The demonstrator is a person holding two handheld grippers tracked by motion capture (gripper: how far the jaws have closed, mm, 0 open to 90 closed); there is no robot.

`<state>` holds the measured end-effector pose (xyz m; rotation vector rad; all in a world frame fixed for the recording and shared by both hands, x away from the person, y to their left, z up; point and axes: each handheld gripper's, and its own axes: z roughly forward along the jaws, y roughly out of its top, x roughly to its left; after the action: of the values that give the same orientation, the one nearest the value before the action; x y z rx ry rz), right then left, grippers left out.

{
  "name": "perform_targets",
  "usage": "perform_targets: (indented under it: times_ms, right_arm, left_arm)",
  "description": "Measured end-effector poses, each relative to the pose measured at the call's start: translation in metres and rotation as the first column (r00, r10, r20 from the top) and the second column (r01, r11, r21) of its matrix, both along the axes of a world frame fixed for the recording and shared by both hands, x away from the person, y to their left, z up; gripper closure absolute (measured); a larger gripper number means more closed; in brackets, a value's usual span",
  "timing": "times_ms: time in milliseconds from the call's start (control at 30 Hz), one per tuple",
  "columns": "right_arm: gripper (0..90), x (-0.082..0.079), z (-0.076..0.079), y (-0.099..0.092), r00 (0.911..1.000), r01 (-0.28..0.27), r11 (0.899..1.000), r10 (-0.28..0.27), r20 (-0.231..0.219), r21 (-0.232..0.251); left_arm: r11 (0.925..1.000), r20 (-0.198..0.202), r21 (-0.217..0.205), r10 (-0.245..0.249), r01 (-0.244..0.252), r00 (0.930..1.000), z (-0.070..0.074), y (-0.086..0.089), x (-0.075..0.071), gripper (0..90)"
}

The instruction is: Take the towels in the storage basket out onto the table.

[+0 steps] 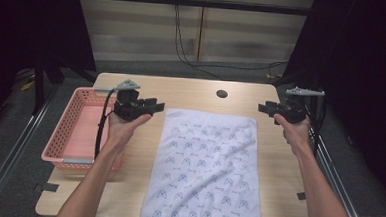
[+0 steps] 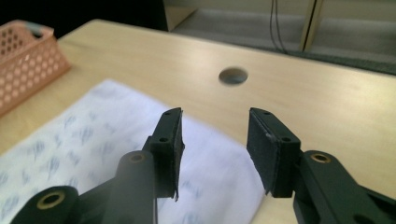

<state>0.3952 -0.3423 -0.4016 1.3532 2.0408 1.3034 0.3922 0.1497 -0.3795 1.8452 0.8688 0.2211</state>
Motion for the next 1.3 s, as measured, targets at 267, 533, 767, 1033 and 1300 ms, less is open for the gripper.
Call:
perform_targets:
  times_ms: [267, 533, 767, 1033, 1300]
  right_arm:
    - [56.0, -0.067, -0.022, 0.016, 0.9876, -0.151, 0.987, 0.153, -0.033, 0.057]
    - [51.2, -0.135, -0.070, 0.045, 0.9384, -0.297, 0.955, 0.290, -0.189, -0.012]
    - [57.9, -0.128, -0.092, 0.054, 0.9244, -0.308, 0.948, 0.278, -0.261, -0.078]
    - [85.4, -0.133, -0.096, 0.056, 0.9166, -0.337, 0.935, 0.299, -0.266, -0.112]
    - [87.3, -0.148, -0.095, 0.053, 0.8719, -0.405, 0.912, 0.367, -0.324, -0.056]
  left_arm:
    - [0.9843, -0.064, 0.005, -0.176, 0.176, 0.9824, -0.042, -0.024, -0.055, 65.4]
    - [0.9628, -0.180, 0.112, -0.224, 0.246, 0.9579, -0.106, -0.023, -0.091, 66.2]
    - [0.9560, -0.214, 0.150, -0.218, 0.252, 0.9523, -0.123, -0.012, -0.094, 60.4]
    - [0.9603, -0.217, 0.130, -0.215, 0.247, 0.9521, -0.124, 0.002, -0.113, 60.7]
    - [0.9489, -0.248, 0.136, -0.246, 0.285, 0.9371, -0.120, 0.006, -0.142, 61.4]
